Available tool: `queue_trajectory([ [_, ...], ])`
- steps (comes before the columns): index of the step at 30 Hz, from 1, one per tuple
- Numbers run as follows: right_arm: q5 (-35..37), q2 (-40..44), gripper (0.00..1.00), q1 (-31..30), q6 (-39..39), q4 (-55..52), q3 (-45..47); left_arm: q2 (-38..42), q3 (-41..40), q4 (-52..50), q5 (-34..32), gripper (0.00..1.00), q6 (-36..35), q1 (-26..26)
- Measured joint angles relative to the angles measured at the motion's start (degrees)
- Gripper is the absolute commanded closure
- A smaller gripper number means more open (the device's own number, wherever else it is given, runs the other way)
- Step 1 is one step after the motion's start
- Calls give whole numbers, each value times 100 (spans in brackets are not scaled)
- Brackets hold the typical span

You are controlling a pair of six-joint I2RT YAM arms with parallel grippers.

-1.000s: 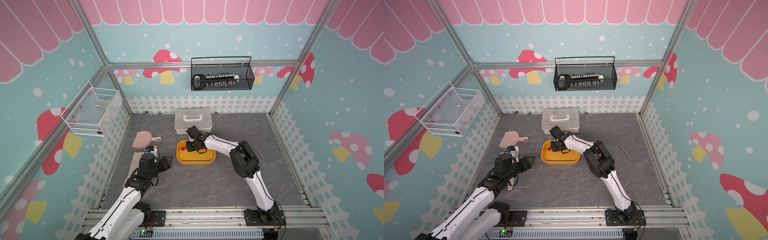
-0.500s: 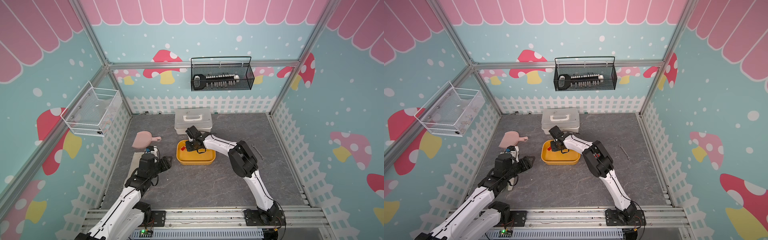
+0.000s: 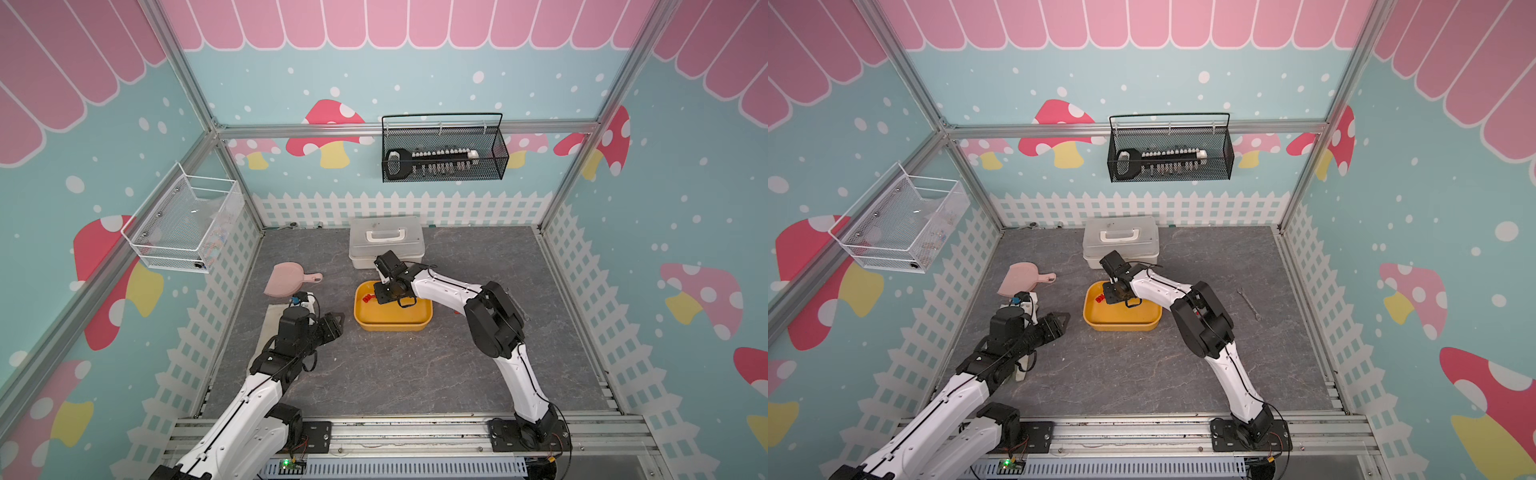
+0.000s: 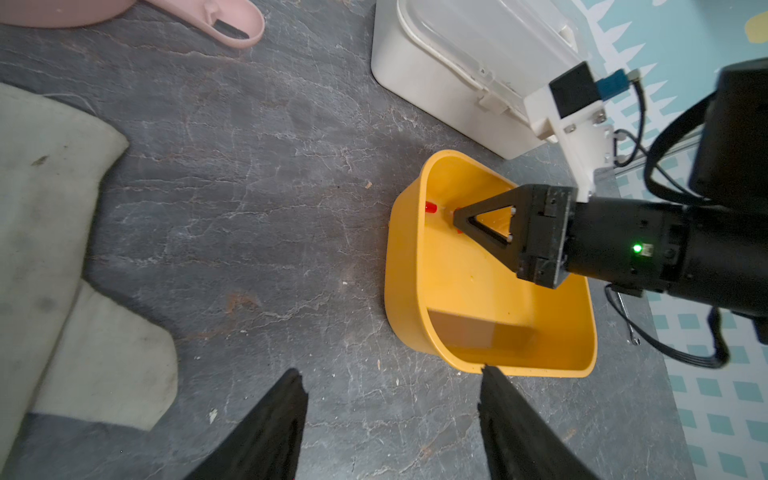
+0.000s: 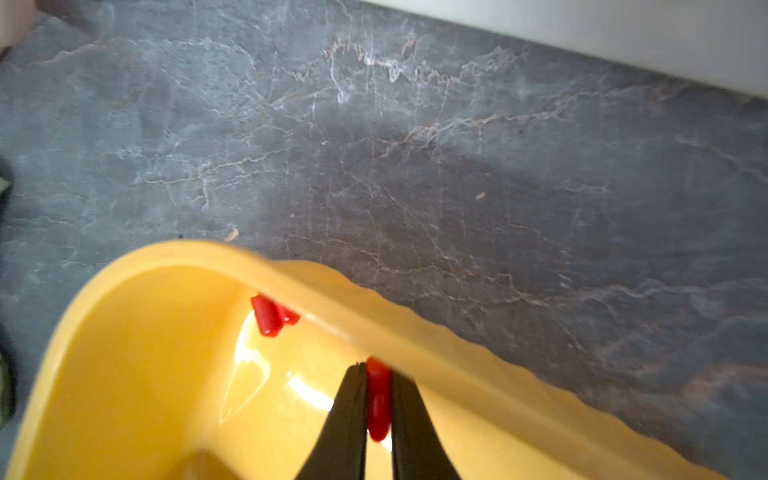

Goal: Take the screw protection sleeves out of the storage box
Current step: Pick up the screw protection sleeve from the storage box, then place the screw protection sleeve at the center of the board.

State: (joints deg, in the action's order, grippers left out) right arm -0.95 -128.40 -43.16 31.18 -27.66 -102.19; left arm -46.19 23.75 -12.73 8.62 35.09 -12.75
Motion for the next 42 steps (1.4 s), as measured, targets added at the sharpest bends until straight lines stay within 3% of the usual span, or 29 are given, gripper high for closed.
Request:
queue_trajectory([
  [7,-39,861,86,31,-98,13,131,2,85,-125,-2,33,2,0],
  [13,-160,1773,85,278,-138,192,868,4,118,-205,-2,33,2,0],
  [26,-461,3449,85,1768,-225,511,3176,-94,181,-225,-2,33,4,-2],
  [34,-490,3609,84,2492,-514,560,3871,-203,181,-208,-2,33,4,-2],
  [42,-516,3423,84,2736,-734,664,4054,-234,181,-203,-2,33,4,-2],
])
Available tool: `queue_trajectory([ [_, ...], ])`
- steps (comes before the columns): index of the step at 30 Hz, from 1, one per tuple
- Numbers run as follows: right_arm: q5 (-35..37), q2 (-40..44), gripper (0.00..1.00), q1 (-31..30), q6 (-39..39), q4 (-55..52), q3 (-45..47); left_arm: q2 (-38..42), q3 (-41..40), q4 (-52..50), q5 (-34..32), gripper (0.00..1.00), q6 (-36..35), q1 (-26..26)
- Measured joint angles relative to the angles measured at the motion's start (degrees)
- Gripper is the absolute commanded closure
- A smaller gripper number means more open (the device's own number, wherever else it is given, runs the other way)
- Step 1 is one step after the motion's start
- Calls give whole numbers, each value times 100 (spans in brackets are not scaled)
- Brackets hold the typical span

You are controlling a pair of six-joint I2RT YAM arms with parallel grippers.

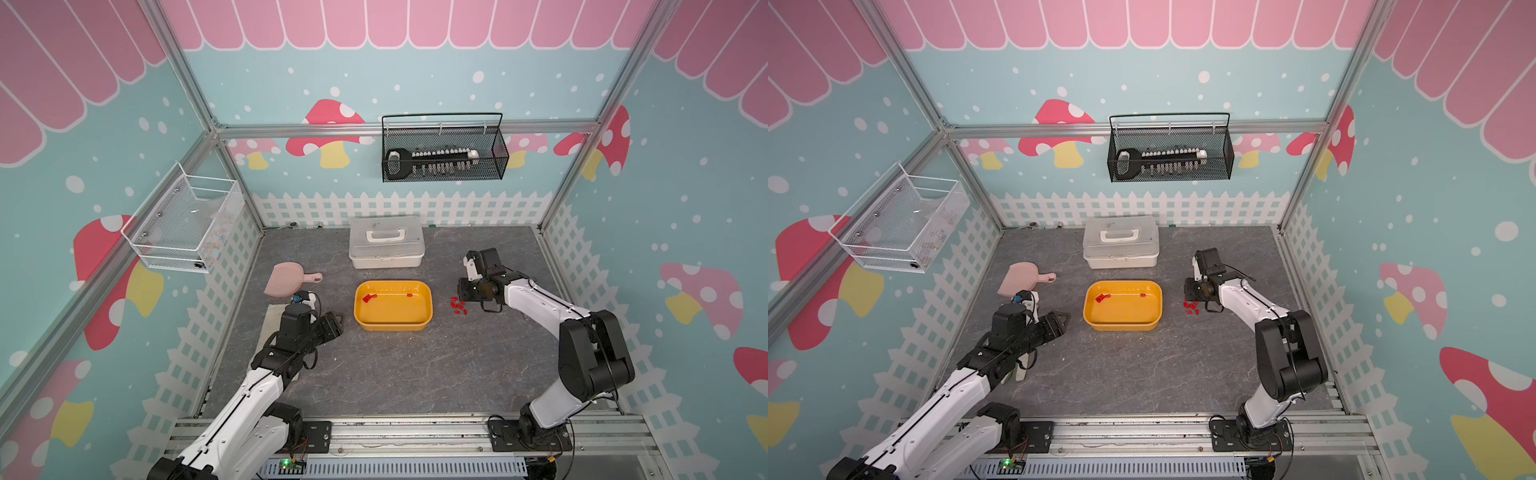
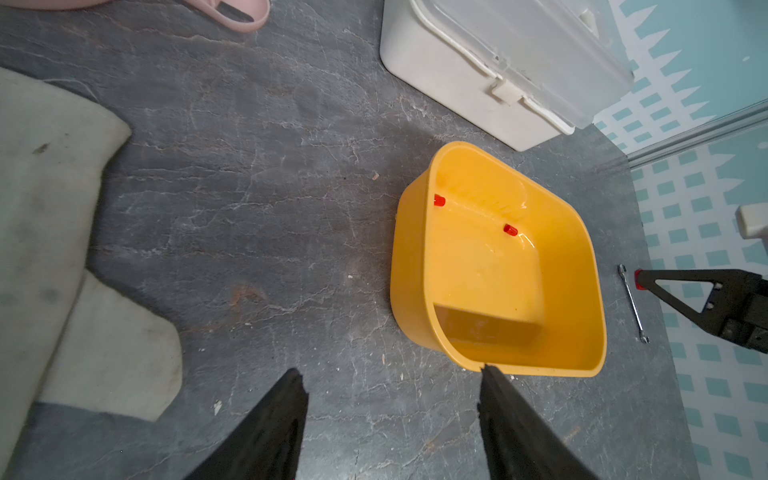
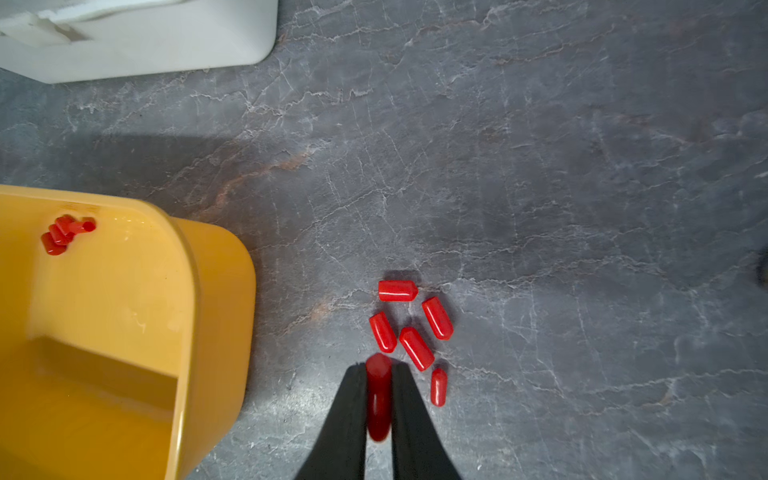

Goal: Take the screw protection sleeves out of the storage box
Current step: Place the screw protection sleeve at the center of the board.

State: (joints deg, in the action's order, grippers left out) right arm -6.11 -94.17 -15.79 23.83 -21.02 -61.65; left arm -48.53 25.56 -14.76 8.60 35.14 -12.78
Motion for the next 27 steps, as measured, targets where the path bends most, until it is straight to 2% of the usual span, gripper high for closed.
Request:
queue_trajectory([
  [15,7,-380,84,496,-282,181,273,-74,0,4,0,33,0,0],
  [27,-85,-813,83,542,-380,284,328,-249,0,79,-20,33,2,-55],
])
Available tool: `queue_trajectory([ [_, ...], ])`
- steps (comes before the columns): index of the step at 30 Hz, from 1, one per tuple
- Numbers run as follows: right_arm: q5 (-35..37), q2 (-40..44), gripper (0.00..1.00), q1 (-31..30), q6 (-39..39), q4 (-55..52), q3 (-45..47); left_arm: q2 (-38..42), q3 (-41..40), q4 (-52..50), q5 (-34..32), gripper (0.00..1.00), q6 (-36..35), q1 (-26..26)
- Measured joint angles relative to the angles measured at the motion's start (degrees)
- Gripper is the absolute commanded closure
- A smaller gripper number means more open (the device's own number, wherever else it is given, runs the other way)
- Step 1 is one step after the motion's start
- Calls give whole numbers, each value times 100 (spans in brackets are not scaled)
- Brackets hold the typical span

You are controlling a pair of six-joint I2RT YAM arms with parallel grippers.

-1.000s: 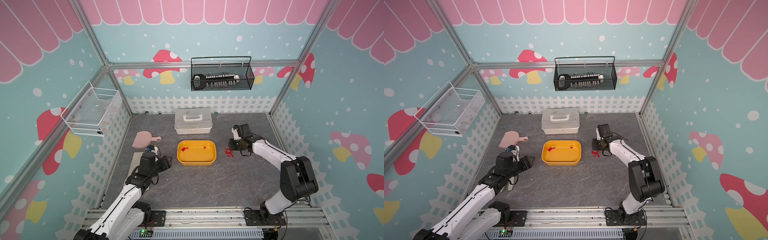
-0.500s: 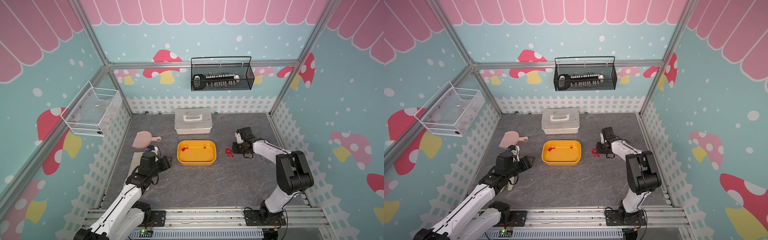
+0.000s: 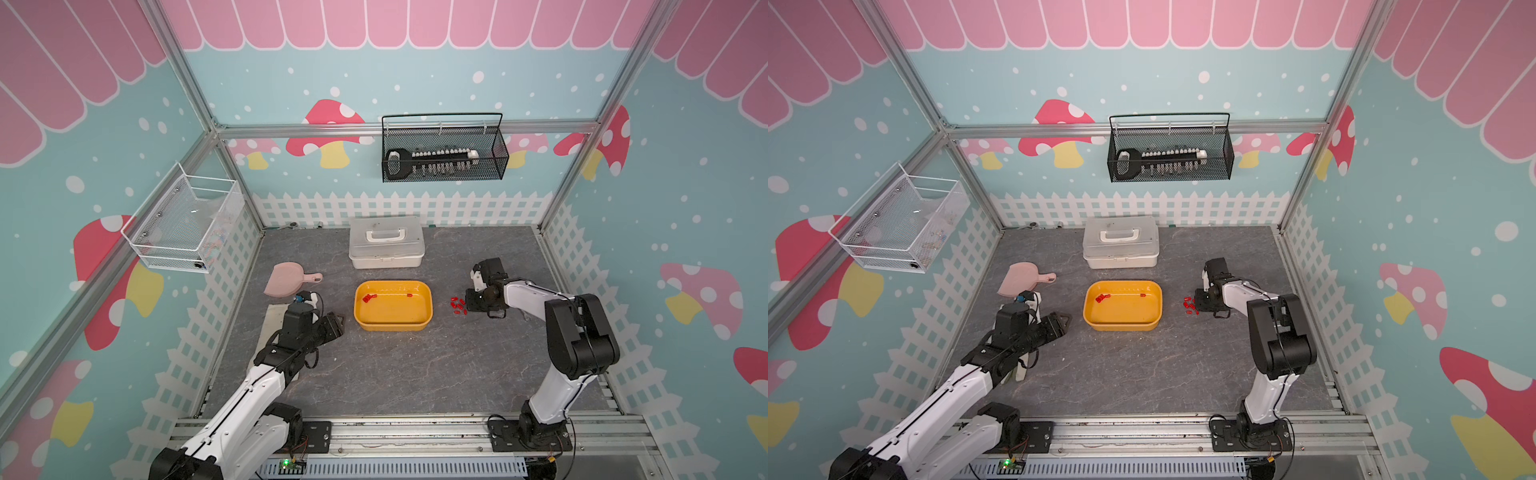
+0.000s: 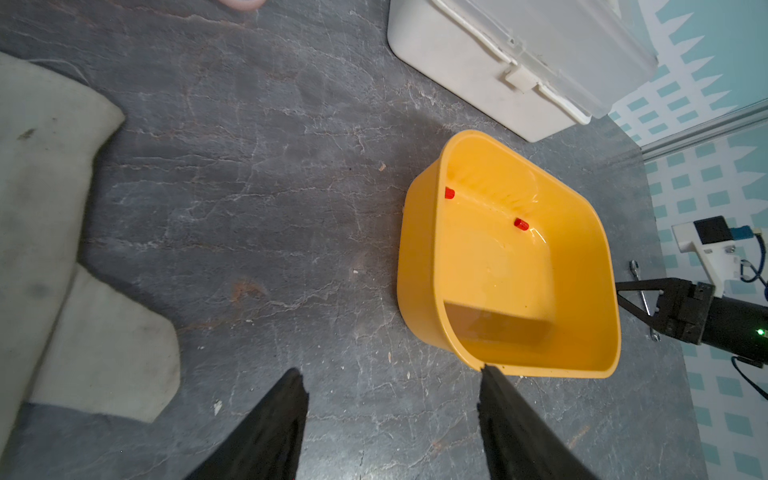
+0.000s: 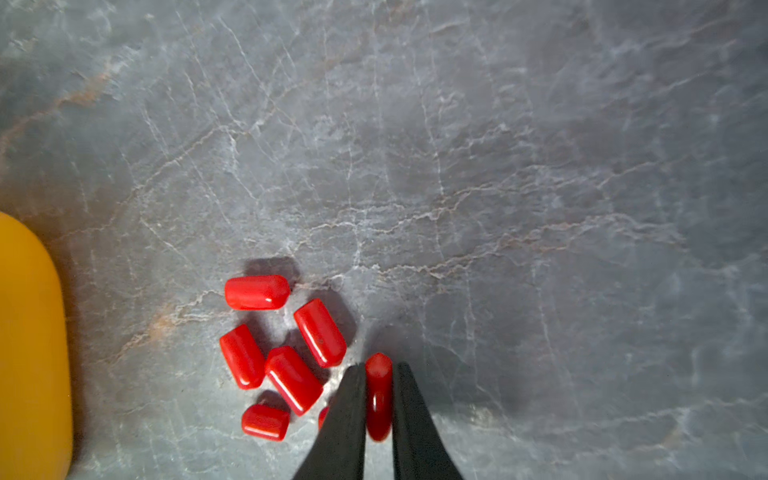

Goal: Take the screw protection sleeves out of the storage box
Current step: Place the screw protection sleeve at the center of the board.

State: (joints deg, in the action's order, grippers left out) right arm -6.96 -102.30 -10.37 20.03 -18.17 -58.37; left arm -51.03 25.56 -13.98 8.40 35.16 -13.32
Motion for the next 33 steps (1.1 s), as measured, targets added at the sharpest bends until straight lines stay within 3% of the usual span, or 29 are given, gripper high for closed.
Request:
queue_trajectory([
  [7,-57,-70,83,0,0,59,-68,-48,0,17,-28,33,0,-33],
  [23,-168,-184,71,0,-9,87,-223,-170,90,98,-107,33,0,-149],
  [33,-192,352,69,0,-17,-219,-315,-234,212,109,-140,33,0,-282],
])
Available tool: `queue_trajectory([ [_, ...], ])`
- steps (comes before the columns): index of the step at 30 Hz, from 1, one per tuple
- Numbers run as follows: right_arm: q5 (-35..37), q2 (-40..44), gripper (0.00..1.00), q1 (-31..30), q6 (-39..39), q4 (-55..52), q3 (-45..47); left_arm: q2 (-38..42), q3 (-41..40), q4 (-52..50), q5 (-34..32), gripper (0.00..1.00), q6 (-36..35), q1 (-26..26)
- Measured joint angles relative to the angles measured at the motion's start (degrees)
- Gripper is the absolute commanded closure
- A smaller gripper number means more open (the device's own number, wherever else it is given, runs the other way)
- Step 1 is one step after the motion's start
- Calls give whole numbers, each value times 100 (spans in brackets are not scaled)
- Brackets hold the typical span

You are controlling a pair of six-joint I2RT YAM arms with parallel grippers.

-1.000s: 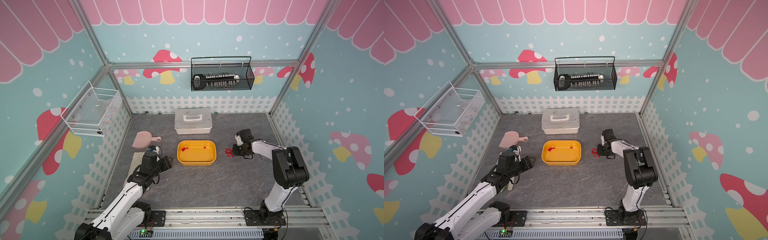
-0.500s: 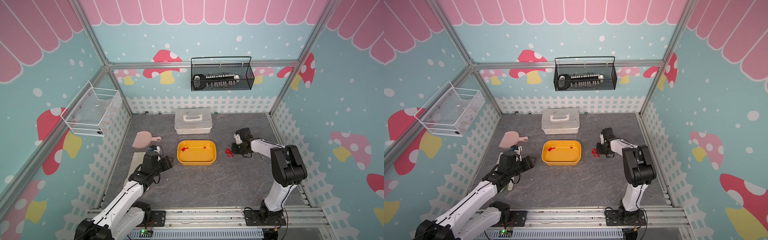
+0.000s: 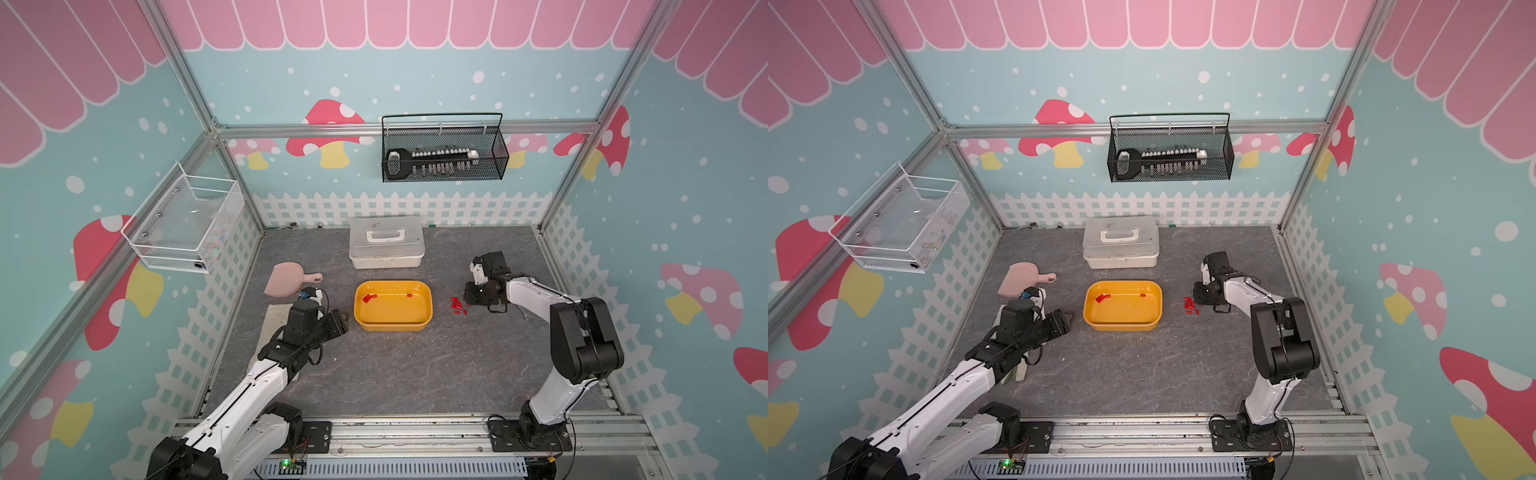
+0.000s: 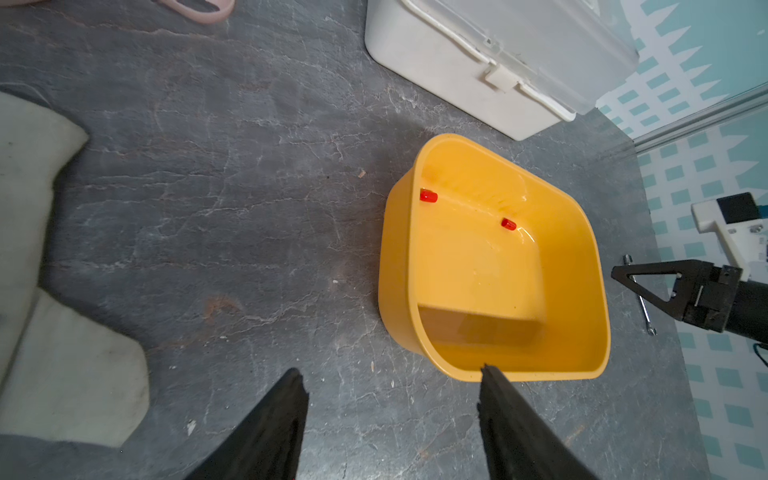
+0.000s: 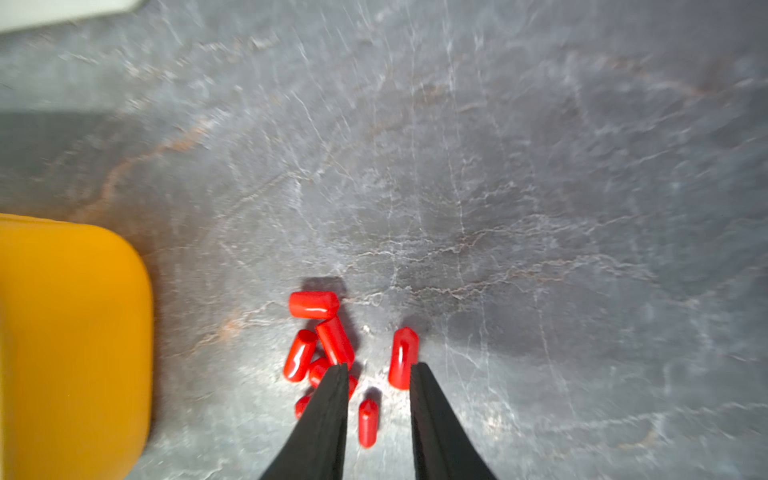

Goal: Take the screw protection sleeves out of the storage box
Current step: Place the screw protection sleeve at the center of the board.

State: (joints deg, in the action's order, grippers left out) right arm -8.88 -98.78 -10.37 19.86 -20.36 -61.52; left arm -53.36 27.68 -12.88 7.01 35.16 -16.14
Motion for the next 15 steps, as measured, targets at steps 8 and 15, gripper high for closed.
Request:
queue_trajectory([
  [8,-131,525,67,0,-83,-262,-131,-28,68,17,-76,33,0,-66],
  [15,-859,807,66,-31,-343,-507,-365,-96,72,31,-120,33,2,-94],
])
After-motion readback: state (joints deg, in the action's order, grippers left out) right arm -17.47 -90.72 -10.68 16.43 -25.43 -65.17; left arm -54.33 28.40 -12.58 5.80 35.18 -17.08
